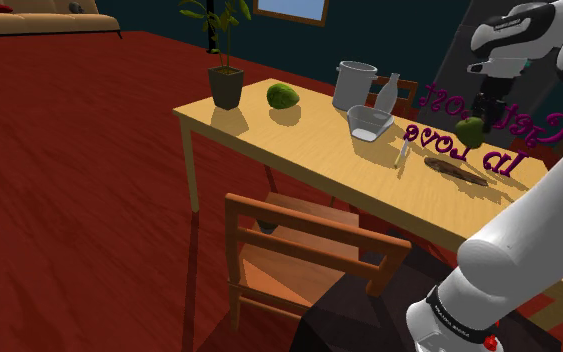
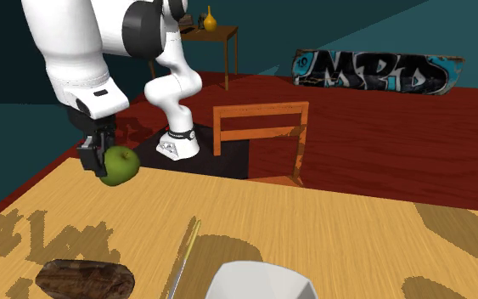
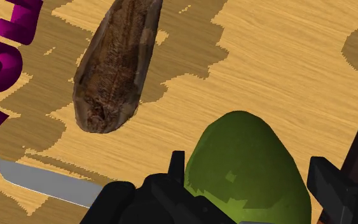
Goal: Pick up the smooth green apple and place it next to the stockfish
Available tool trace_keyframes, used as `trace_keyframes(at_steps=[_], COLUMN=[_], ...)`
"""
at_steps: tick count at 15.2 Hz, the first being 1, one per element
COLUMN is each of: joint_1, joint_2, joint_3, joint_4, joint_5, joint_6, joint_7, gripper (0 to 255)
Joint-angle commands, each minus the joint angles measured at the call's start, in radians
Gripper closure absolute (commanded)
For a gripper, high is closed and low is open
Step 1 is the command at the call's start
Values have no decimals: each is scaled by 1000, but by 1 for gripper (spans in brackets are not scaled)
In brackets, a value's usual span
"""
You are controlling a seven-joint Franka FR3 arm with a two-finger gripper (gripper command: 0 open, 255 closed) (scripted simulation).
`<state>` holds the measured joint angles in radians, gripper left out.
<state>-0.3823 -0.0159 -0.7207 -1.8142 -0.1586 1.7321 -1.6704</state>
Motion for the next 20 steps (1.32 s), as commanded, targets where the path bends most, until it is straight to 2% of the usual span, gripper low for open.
trace_keyframes(at_steps=[1, 9, 13, 17, 20], joint_1=[-26, -158, -256, -377, -373], joint_2=[19, 150, 249, 359, 358], joint_3=[-28, -126, -152, -158, -153], joint_4=[13, 118, 204, 313, 271], joint_5=[9, 99, 176, 261, 260], joint_6=[10, 29, 25, 5, 45], joint_7=[-59, -302, -433, -554, -550], gripper=[255, 255, 255, 255, 255])
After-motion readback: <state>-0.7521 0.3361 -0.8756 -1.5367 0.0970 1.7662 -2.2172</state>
